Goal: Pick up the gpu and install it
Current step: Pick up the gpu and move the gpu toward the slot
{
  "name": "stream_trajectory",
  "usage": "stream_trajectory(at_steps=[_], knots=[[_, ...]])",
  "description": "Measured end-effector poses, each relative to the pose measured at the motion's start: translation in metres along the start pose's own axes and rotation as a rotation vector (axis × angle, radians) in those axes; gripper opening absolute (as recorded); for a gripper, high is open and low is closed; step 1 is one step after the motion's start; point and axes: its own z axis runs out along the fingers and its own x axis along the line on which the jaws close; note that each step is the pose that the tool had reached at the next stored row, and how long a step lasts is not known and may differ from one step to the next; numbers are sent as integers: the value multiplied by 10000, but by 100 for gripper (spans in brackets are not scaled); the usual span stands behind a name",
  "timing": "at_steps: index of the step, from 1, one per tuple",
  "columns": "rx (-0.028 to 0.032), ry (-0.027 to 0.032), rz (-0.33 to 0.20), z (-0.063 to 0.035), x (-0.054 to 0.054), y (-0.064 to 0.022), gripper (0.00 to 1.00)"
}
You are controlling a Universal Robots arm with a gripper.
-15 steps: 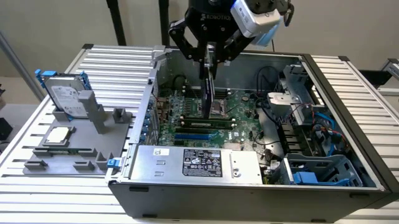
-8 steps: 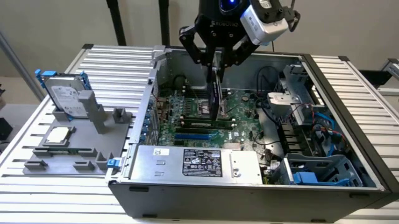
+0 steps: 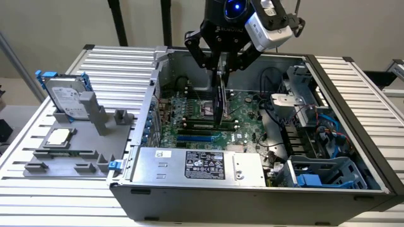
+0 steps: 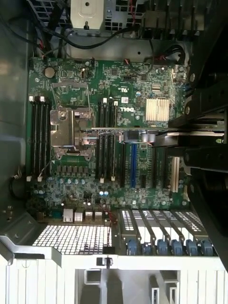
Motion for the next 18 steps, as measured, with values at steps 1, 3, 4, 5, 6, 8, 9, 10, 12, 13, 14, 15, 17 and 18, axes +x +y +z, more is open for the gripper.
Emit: stream_trajectory(at_steps=[1,3,4,5,6,8,9,10,12,13,14,15,17,18], knots=[[0,0,0,0,0,0,0],[0,0,0,0,0,0,0],[0,0,0,0,0,0,0],[0,0,0,0,0,0,0],[0,0,-1,0,0,0,0],[-1,0,0,0,0,0,0],[0,0,0,0,0,0,0],[0,0,0,0,0,0,0],[-1,-4,-19,6,-1,1,0],[1,-18,-156,12,-1,0,0],[4,-35,-332,17,-1,0,0],[5,-54,-529,25,-1,0,0],[10,-86,-900,40,0,-1,0],[11,-100,-1070,48,-1,-1,0]])
